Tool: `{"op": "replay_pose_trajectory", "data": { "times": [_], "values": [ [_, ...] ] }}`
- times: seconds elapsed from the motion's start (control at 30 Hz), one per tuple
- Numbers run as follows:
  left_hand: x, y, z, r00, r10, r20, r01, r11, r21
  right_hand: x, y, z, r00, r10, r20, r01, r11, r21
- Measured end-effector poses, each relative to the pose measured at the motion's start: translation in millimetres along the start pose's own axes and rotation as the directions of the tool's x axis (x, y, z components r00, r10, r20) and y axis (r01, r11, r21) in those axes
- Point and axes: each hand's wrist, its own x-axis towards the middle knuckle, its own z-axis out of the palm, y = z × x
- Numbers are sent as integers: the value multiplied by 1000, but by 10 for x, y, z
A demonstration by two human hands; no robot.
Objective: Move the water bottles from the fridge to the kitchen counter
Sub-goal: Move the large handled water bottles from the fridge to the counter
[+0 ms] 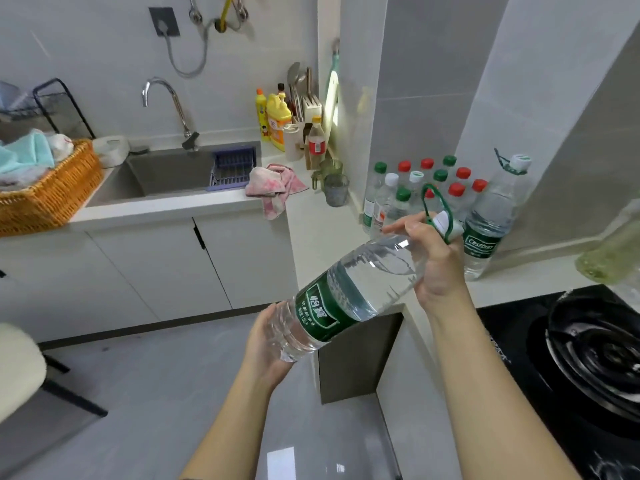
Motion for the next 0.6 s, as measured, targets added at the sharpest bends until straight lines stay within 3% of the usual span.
{"op": "replay_pose_trajectory", "data": {
  "times": [0.1,0.17,0.23,0.27,0.33,0.47,0.6],
  "values": [
    [406,-107,252,998,-46,-36,48,998,42,360,13,-156,1000,19,-19,-20,999,-32],
    [651,-152,415,992,-44,-119,64,984,167,561,41,-197,999,25,-46,-28,998,-61],
    [849,-177,524,962,86,-259,24,919,394,724,87,-212,997,14,-78,-25,990,-137],
    [934,-179,553,947,182,-265,-7,836,548,801,112,-216,996,-1,-84,-15,982,-187],
    [1092,-189,602,949,285,-136,-87,651,754,954,167,-224,995,-40,-88,14,962,-274],
    [1378,-267,641,953,290,91,-204,385,900,1210,325,-221,993,-88,-82,40,885,-463],
    [1623,-362,645,962,187,200,-252,320,913,1317,515,-221,992,-99,-73,37,809,-587]
  ]
}}
